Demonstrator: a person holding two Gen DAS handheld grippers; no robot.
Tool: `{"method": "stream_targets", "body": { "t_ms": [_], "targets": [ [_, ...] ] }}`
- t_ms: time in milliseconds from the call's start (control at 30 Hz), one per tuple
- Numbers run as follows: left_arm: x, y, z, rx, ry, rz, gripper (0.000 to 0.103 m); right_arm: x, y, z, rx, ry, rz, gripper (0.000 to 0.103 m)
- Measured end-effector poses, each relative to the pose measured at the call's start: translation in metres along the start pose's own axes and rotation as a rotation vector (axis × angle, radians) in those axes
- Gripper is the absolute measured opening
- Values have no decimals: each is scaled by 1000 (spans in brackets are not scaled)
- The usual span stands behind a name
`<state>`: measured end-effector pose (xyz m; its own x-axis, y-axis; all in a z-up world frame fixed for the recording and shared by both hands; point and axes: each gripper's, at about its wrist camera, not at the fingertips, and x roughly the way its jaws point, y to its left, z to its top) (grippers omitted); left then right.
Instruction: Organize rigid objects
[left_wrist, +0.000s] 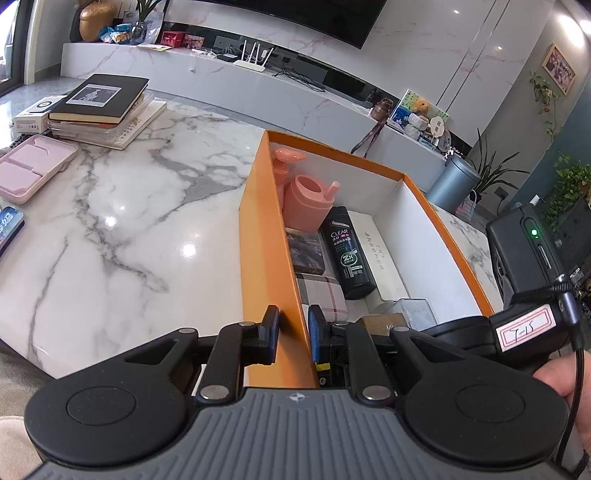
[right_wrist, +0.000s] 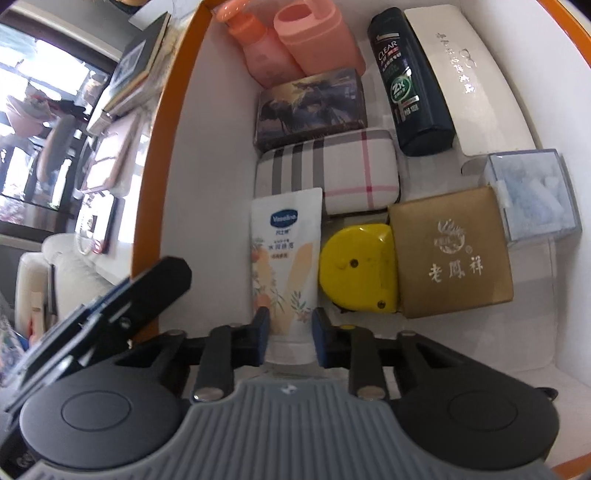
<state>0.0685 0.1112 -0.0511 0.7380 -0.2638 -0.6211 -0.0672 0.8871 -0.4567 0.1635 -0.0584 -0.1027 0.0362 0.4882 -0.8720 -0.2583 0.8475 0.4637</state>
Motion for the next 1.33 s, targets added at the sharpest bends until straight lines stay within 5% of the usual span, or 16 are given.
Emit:
{"method": "stream_targets", "body": {
  "t_ms": [200,733,900,967,1067,1333],
  "targets": [
    [0,-4,0,21,10,20,18,-3,0,-4,-12,-24,-19,25],
    [-64,-66,3,179,-88,64,21,-138,7,-64,-145,-458,-148,38],
    [-72,-86,-5,215,-75,128,46,-164,10,-94,-219,-556,-229,45],
    [-71,-91,-8,225,-56,145,49,-167,6,-103,-226,-560,-259,45],
    [-72,-98,-13,248,-38,162,69,-166,-1,-117,-234,-539,-265,51],
    [-75,-102,-24,254,-25,165,70,-164,-9,-136,-243,-526,-285,51]
  ]
}}
